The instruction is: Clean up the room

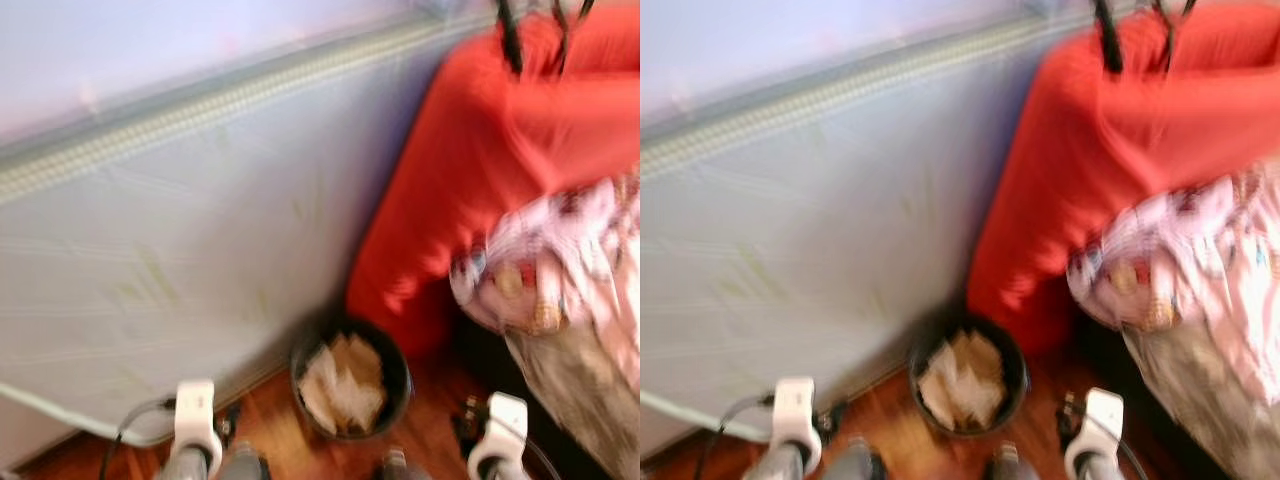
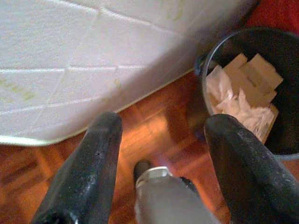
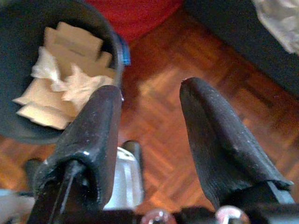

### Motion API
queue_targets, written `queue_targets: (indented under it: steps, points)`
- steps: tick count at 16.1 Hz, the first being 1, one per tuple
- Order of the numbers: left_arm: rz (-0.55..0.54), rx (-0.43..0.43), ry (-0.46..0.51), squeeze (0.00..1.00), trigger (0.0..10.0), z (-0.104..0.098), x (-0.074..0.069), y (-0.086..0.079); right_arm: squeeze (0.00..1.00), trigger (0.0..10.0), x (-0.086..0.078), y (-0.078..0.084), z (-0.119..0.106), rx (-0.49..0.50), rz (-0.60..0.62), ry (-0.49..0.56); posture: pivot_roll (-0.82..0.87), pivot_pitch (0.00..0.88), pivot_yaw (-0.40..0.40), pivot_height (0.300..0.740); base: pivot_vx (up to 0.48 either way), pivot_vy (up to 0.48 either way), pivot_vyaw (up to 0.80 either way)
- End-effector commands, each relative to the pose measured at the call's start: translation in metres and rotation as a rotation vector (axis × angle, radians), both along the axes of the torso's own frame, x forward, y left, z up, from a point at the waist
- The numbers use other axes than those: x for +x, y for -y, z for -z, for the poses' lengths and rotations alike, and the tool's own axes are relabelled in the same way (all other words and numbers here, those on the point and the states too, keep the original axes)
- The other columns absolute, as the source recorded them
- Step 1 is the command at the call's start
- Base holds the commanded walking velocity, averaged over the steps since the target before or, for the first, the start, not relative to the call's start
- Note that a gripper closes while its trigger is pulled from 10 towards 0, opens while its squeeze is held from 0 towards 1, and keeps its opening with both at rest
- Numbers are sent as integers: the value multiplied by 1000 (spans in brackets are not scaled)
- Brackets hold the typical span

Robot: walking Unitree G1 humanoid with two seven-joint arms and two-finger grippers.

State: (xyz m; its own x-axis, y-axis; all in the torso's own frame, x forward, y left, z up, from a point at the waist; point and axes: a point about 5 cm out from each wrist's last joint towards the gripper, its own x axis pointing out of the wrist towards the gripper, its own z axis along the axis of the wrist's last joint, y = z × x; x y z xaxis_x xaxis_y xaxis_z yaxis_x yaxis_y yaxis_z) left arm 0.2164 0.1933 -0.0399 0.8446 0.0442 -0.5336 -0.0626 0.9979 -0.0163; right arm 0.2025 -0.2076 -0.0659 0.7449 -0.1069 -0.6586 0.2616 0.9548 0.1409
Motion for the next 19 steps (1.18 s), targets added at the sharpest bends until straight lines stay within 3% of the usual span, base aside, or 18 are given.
queue_targets:
  steps: [1, 3, 7, 10, 13, 17, 19]
  points:
    - [8, 7, -67, 0, 10000, 11, -7, -2, 0, 10000, -7, -4, 6, -9, -23, -55, -11, 0, -18, 740, 0, 0, 0]
    - [-12, -6, -134, 0, 10000, 20, -11, -2, 0, 10000, -12, -8, 9, -19, -52, -90, -7, 0, -24, 740, 0, 0, 0]
    - [-35, -8, -265, 0, 10000, 35, -27, -3, 0, 10000, -38, -9, 22, -37, -135, -185, 3, 0, -27, 740, 0, 0, 0]
    - [-54, -34, -251, 0, 10000, 35, -24, 2, 0, 10000, -51, -6, 27, -51, -171, -216, 4, 0, -27, 740, 0, 0, 0]
    - [-73, -30, -261, 0, 10000, 36, -26, -1, 0, 10000, -51, -11, 28, -45, -162, -234, 3, 0, -25, 740, 0, 0, 0]
    - [-94, -30, -267, 0, 10000, 38, -31, -6, 0, 10000, -62, -6, 32, -45, -156, -260, -1, 0, -19, 740, 0, 0, -667]
    - [-100, -29, -270, 0, 10000, 39, -34, -8, 0, 10000, -59, -9, 31, -46, -167, -261, -2, 0, -20, 740, 0, 0, -638]
